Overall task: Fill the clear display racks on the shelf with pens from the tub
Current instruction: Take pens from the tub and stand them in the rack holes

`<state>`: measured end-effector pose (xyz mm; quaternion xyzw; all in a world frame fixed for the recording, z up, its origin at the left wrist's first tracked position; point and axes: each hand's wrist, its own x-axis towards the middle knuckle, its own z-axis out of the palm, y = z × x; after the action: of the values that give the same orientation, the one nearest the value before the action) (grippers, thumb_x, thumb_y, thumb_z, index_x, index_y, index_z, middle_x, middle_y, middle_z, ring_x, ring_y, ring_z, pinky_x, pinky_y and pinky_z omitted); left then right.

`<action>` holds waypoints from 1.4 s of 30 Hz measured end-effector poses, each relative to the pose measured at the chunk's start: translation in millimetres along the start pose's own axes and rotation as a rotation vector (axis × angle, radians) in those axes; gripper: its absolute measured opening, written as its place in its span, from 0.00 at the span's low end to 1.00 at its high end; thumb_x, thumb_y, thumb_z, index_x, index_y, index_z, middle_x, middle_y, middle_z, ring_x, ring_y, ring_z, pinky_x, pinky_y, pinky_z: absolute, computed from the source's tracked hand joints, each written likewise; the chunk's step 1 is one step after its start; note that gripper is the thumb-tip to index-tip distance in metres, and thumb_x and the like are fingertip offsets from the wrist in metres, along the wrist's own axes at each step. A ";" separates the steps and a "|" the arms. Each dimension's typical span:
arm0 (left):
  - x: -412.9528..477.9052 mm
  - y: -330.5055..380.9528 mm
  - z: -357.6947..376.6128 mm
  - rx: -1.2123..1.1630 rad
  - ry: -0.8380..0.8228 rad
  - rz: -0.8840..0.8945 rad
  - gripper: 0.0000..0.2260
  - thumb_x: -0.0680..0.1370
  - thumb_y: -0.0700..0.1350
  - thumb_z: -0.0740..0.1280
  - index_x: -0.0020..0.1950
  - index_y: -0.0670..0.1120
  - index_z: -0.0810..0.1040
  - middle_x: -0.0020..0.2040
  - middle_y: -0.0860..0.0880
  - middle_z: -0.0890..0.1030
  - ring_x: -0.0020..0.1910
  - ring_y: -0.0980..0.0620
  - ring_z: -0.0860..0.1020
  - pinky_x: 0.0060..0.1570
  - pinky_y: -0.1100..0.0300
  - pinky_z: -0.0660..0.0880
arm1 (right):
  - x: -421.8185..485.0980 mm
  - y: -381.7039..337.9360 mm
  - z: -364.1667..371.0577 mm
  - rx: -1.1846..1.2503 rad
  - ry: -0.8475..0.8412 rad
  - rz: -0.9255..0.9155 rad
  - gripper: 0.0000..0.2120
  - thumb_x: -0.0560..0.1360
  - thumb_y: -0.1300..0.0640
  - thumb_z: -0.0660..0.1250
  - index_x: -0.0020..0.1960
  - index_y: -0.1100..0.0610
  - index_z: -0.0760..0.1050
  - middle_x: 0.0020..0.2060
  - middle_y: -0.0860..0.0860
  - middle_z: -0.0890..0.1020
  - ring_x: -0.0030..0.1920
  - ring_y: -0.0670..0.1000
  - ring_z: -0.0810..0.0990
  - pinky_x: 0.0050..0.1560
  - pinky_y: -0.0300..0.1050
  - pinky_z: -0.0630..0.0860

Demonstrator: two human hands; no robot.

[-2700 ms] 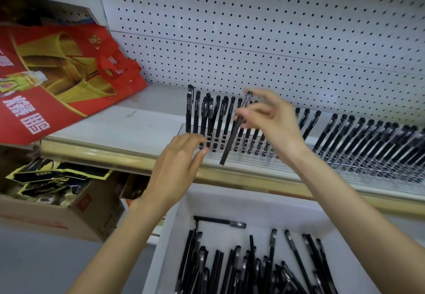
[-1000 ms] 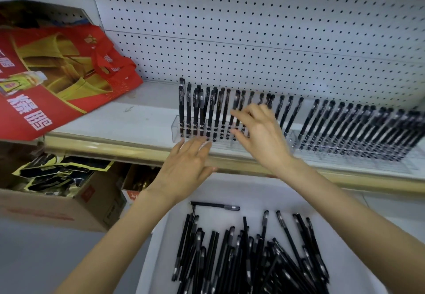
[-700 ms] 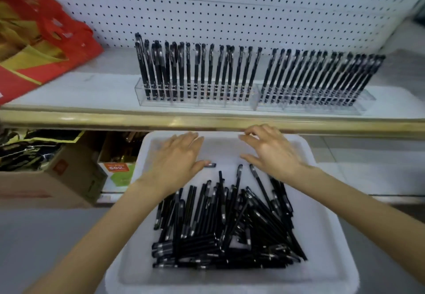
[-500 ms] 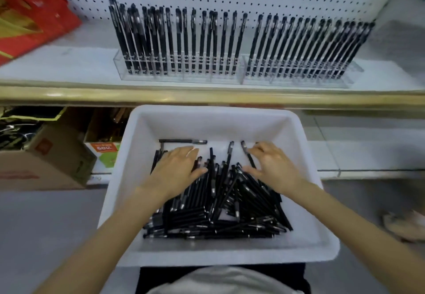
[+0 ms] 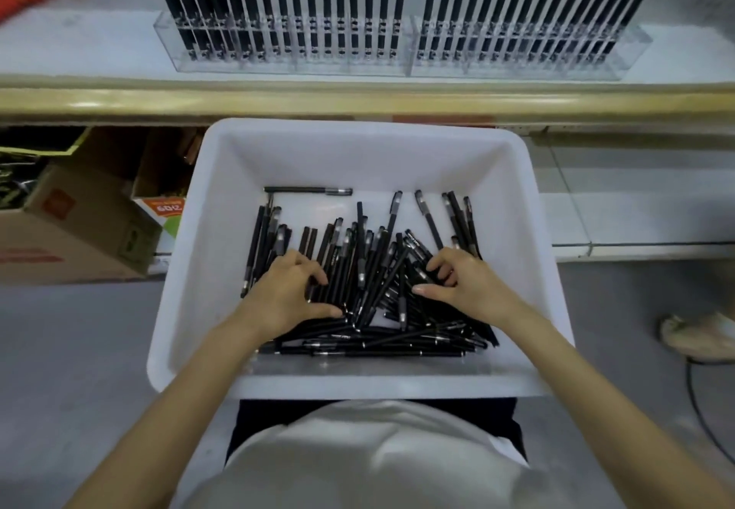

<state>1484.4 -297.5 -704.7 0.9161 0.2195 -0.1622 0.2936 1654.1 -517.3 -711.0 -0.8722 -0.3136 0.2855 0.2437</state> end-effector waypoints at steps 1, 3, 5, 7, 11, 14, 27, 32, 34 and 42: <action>-1.4 -1.7 1.0 -0.005 -0.012 -0.006 0.19 0.68 0.58 0.74 0.54 0.51 0.76 0.58 0.52 0.68 0.63 0.52 0.67 0.65 0.57 0.66 | -0.5 0.6 1.8 0.005 -0.022 0.005 0.19 0.69 0.43 0.73 0.52 0.51 0.71 0.45 0.48 0.75 0.41 0.43 0.74 0.40 0.35 0.69; -3.3 -4.4 3.9 0.001 -0.039 -0.016 0.17 0.67 0.58 0.75 0.50 0.52 0.77 0.55 0.53 0.69 0.61 0.53 0.69 0.63 0.57 0.68 | -2.6 2.1 3.7 0.008 -0.065 0.015 0.19 0.69 0.43 0.73 0.52 0.50 0.71 0.45 0.47 0.74 0.41 0.44 0.75 0.40 0.35 0.69; -3.5 -6.4 6.4 0.026 -0.058 -0.013 0.18 0.66 0.59 0.75 0.50 0.53 0.78 0.54 0.53 0.69 0.58 0.53 0.71 0.61 0.55 0.70 | -4.6 3.3 3.0 0.025 -0.071 0.013 0.19 0.68 0.43 0.74 0.51 0.50 0.71 0.45 0.47 0.74 0.41 0.45 0.75 0.40 0.35 0.70; -2.8 -7.6 7.0 0.029 -0.077 -0.011 0.19 0.66 0.61 0.75 0.51 0.53 0.78 0.53 0.54 0.71 0.55 0.53 0.72 0.59 0.54 0.72 | -7.1 3.5 0.7 0.045 -0.059 0.008 0.19 0.68 0.44 0.75 0.50 0.51 0.72 0.44 0.47 0.75 0.40 0.44 0.75 0.40 0.35 0.70; 0.9 -9.0 3.9 -0.013 -0.161 -0.008 0.21 0.64 0.60 0.76 0.52 0.53 0.77 0.48 0.57 0.74 0.49 0.56 0.75 0.54 0.58 0.74 | -12.9 3.2 -1.3 0.020 -0.178 0.014 0.16 0.66 0.45 0.77 0.45 0.52 0.75 0.41 0.48 0.78 0.40 0.46 0.77 0.43 0.42 0.77; 4.1 -6.3 1.2 -0.051 -0.202 -0.018 0.20 0.64 0.57 0.77 0.51 0.53 0.76 0.46 0.58 0.75 0.49 0.56 0.75 0.54 0.57 0.74 | -15.1 7.8 1.3 0.032 -0.303 0.025 0.14 0.65 0.47 0.78 0.41 0.51 0.76 0.39 0.50 0.81 0.42 0.48 0.81 0.48 0.47 0.79; 7.2 -15.3 3.9 -0.008 -0.173 -0.002 0.11 0.66 0.53 0.77 0.37 0.56 0.76 0.40 0.56 0.79 0.45 0.56 0.78 0.49 0.60 0.74 | -12.8 13.2 4.4 -0.001 -0.404 0.056 0.08 0.66 0.54 0.78 0.35 0.52 0.79 0.30 0.47 0.80 0.34 0.45 0.78 0.39 0.43 0.76; 6.6 -17.7 0.6 -0.156 -0.129 -0.001 0.08 0.66 0.49 0.78 0.37 0.52 0.79 0.38 0.53 0.81 0.42 0.55 0.79 0.47 0.58 0.77 | -15.0 7.2 -2.1 0.053 -0.415 0.031 0.07 0.70 0.56 0.75 0.38 0.54 0.78 0.31 0.45 0.79 0.31 0.38 0.76 0.36 0.33 0.71; 5.0 -17.1 -6.1 -0.245 -0.075 0.010 0.07 0.67 0.48 0.78 0.37 0.51 0.80 0.38 0.51 0.82 0.41 0.55 0.79 0.46 0.58 0.77 | -15.6 5.5 -6.9 0.091 -0.396 0.028 0.06 0.72 0.55 0.73 0.40 0.55 0.77 0.35 0.46 0.81 0.34 0.39 0.77 0.40 0.35 0.73; -0.3 0.0 -53.0 -0.724 0.344 0.004 0.02 0.71 0.43 0.73 0.40 0.48 0.83 0.39 0.47 0.83 0.41 0.50 0.82 0.47 0.57 0.80 | -7.2 -25.9 -38.8 0.269 -0.258 0.007 0.03 0.75 0.60 0.69 0.44 0.59 0.76 0.36 0.54 0.83 0.32 0.46 0.79 0.30 0.34 0.72</action>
<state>1493.1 -265.3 -663.5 0.7677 0.3066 0.0818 0.5567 1664.1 -514.1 -665.0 -0.7890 -0.2982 0.4351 0.3149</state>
